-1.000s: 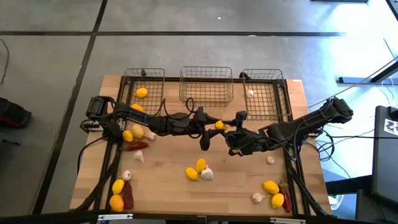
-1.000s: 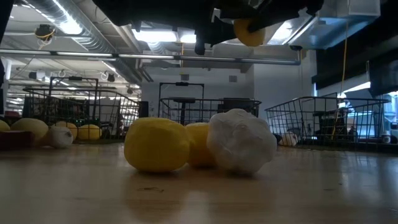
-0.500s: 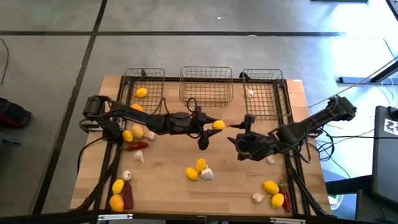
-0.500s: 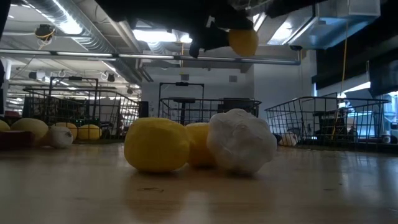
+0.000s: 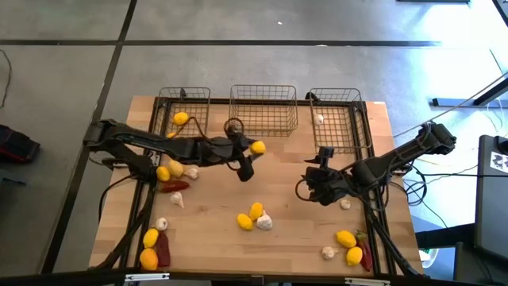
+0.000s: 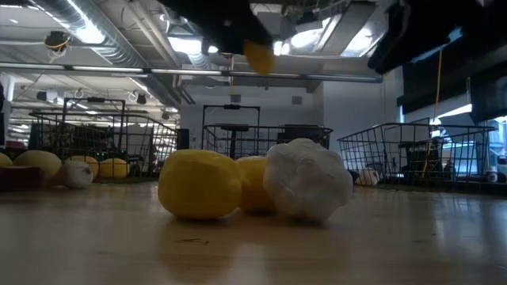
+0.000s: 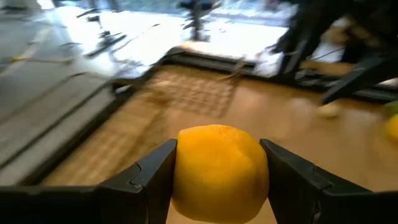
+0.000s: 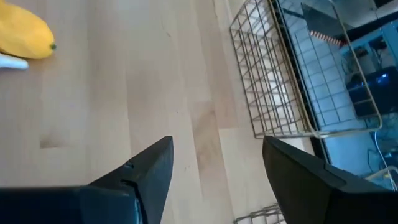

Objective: Sort produce into baskets
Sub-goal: Put the yellow lemon into the left gold wire basket

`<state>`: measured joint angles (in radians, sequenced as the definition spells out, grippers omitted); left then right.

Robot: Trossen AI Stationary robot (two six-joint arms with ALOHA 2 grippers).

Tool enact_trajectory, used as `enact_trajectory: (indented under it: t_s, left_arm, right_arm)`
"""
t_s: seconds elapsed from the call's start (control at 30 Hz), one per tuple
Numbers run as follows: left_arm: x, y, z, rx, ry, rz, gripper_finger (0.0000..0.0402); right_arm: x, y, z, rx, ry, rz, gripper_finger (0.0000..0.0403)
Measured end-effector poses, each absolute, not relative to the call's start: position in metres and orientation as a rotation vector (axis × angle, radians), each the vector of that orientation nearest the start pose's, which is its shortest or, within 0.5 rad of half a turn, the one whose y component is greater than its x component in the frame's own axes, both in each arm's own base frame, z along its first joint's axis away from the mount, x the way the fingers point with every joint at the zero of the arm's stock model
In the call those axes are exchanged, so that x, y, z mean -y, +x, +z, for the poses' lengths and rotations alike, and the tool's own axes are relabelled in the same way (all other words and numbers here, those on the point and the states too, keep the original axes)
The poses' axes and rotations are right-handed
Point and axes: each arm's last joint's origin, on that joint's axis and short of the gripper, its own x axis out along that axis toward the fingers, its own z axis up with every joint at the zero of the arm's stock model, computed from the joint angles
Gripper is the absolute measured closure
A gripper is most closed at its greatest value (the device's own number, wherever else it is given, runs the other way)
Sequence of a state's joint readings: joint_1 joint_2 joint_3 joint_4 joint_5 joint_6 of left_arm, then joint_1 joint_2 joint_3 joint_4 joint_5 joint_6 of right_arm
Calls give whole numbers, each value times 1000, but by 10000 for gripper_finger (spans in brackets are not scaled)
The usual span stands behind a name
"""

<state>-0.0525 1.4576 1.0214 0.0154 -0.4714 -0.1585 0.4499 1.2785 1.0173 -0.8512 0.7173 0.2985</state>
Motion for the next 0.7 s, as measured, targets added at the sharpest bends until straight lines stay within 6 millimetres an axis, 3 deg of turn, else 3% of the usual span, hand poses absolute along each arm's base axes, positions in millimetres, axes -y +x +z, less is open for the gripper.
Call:
enact_trajectory:
  t_s: [0.33,0.7]
  left_arm:
    - [-12,266,303,-501,8,714,197]
    - [-63,216,297,-714,-129,1029,196]
  right_arm:
    - [-70,228,257,-926,-210,-339,160]
    - [-69,231,247,-910,-170,-311,160]
